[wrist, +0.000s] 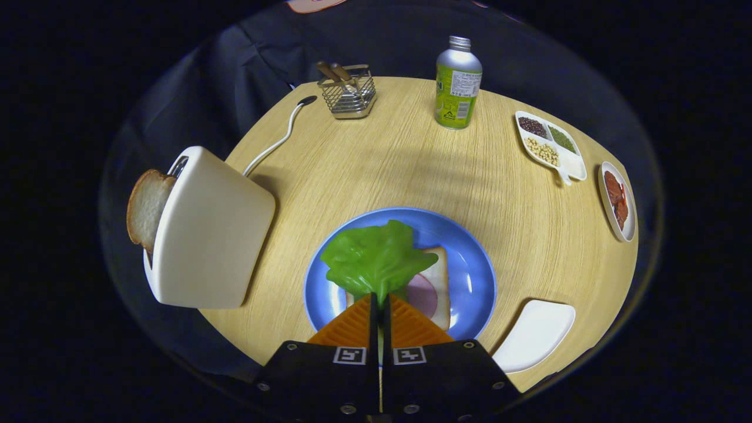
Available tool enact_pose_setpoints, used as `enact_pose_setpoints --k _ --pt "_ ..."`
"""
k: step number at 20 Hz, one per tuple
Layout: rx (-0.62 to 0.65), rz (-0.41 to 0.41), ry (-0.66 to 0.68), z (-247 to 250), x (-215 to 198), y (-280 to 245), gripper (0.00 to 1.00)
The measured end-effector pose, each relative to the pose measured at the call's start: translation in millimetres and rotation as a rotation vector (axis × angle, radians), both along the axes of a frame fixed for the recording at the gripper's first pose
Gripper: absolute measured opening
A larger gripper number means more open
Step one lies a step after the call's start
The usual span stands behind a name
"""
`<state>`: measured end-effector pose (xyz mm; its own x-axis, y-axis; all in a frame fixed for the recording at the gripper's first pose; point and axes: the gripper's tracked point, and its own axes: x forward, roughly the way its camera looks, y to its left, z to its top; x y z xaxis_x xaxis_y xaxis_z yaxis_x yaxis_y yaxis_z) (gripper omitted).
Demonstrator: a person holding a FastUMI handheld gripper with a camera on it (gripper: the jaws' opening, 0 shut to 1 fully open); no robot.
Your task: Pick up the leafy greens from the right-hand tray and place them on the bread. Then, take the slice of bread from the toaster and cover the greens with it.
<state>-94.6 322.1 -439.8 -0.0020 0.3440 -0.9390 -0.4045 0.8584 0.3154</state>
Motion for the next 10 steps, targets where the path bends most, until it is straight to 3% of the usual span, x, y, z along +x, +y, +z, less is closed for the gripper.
enact_pose_setpoints --k 3,7,9,10 --pt "-0.02 -0.017 0.003 -3.9 1.5 -3.9 0.04" --pt "-0.033 -0.014 -0.011 0.5 3.6 -3.2 0.17" --pt "-0.062 -0.007 -0.039 7.7 7.1 -7.7 0.35" --pt "-0.074 -0.006 -0.048 12.1 9.6 -8.1 0.5"
